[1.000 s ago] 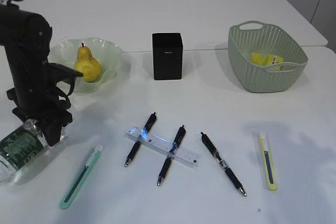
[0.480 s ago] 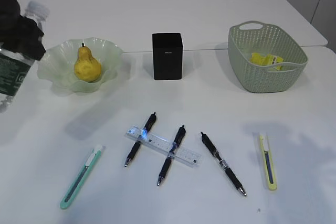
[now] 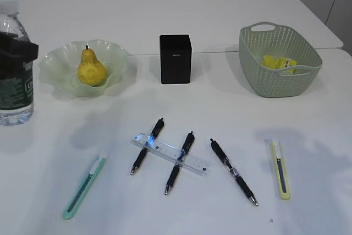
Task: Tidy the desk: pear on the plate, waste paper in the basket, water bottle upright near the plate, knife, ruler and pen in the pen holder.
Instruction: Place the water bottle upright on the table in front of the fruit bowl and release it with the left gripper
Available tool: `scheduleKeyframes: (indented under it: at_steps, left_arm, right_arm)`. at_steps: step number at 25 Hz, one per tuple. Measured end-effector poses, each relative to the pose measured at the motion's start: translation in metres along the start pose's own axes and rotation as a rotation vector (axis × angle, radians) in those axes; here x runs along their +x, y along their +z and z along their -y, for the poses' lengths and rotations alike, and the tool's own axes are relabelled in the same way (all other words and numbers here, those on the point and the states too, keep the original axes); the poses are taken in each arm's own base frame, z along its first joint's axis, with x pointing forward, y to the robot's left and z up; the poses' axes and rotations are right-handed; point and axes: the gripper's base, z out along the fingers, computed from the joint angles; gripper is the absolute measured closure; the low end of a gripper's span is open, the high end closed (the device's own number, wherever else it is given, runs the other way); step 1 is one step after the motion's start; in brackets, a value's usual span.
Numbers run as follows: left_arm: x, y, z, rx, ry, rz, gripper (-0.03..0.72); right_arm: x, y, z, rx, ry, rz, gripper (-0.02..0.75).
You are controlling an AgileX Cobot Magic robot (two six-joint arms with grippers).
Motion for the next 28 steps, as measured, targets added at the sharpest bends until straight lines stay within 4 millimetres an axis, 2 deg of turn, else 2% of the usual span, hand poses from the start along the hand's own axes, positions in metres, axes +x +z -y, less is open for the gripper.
scheduleKeyframes:
  at_steps: [5,10,17,28]
  left_arm:
    - [0.040,0.006,-0.007,-0.063,-0.120,0.216,0.340]
    - [0.050,0.029,-0.018,-0.154,-0.188,0.358,0.340]
    - [0.077,0.067,-0.020,-0.188,-0.162,0.366,0.340]
    - [0.087,0.112,-0.021,-0.194,-0.154,0.343,0.340]
  right_arm:
    - [0.000,0.000,0.000,0.000,0.000,0.000,0.227]
    - [0.000,0.000,0.000,0.000,0.000,0.000,0.227]
    - [0.000,0.000,0.001,0.008,-0.014,-0.002,0.227]
    - [0.000,0.000,0.002,0.018,-0.035,0.001,0.227]
